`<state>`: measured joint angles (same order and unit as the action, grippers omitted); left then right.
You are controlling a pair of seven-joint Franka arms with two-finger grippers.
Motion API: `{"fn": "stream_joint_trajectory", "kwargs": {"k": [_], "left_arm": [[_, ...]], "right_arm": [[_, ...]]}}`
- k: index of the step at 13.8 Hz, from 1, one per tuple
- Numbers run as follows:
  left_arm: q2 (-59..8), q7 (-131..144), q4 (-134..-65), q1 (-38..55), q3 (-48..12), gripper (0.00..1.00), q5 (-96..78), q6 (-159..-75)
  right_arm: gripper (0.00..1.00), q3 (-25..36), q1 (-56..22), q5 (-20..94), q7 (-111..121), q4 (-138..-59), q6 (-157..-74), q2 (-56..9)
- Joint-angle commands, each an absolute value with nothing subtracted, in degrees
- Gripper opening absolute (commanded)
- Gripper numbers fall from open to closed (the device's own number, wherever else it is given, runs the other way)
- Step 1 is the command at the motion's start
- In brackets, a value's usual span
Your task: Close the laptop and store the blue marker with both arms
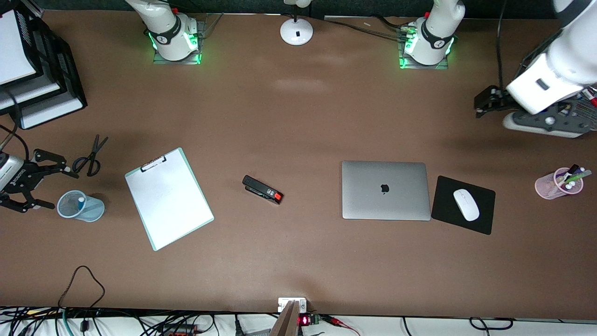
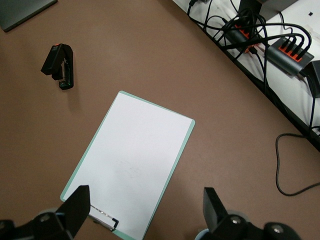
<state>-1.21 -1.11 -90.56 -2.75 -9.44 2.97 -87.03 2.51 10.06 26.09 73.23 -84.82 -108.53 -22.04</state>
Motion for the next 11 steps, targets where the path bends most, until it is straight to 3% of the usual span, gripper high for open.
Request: {"fn": "stream_joint_trajectory", "kwargs": {"k": [1, 6, 11], "left_arm": [[3.16, -2.11, -95.44, -0.88, -5.89, 1.00, 1.23, -90.34], [4.31, -2.11, -97.64, -0.97, -2.57, 1.00, -1.48, -92.55], [3.43, -3.34, -97.56, -1.84, -2.90, 1.00, -1.32, -92.20]], "right_arm": [[1.00, 2.81, 7.48, 20.76, 64.28, -86.83, -107.06, -18.73], [1.00, 2.81, 3.61, 13.46, 49.61, -87.19, -101.62, -14.69], [1.00, 2.55, 0.53, 7.82, 39.48, -87.01, -96.96, -11.08]]}}
